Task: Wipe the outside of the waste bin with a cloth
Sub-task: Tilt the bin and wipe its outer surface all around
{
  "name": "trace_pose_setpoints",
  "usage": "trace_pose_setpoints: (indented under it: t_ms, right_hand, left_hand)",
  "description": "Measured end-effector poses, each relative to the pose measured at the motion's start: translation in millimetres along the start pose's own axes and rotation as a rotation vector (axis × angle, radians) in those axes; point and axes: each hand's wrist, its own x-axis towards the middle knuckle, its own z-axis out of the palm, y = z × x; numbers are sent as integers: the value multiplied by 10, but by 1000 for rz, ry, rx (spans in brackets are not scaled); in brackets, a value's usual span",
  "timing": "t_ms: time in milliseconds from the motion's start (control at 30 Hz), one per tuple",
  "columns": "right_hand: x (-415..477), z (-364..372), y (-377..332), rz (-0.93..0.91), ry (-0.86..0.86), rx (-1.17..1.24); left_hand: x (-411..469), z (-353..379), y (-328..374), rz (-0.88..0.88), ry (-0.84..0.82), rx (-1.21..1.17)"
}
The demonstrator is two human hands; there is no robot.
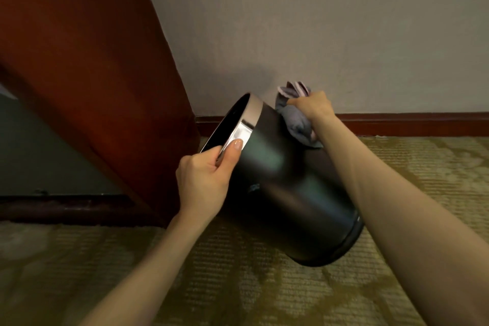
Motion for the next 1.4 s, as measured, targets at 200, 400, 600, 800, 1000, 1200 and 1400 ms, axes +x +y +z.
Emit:
trace_pose_setpoints:
  t_ms: [200, 400, 600, 800, 1000, 1200, 1400]
  right_hand:
    - [-126, 4, 32, -71, 94, -49]
    - [-610, 96, -43, -237, 272, 35]
    - [-1108, 233, -16, -361, 387, 124]
    - [-1595, 520, 100, -453, 526, 58]
    - [-1785, 675, 147, -495, 487, -10]
    - [-1382, 459, -73, -422, 442, 112]
    - [-915, 269, -220, -343, 341, 110]
  left_hand:
    - [19, 35, 18, -4, 18, 48]
    - [95, 59, 41, -57, 41, 94]
    - [155, 107, 42, -90, 58, 110]
    - [251, 122, 82, -168, 77, 91]
    - [230, 62, 35, -227, 62, 27]
    - [254, 115, 96, -167, 53, 80]
    - [238, 123, 101, -102, 53, 101]
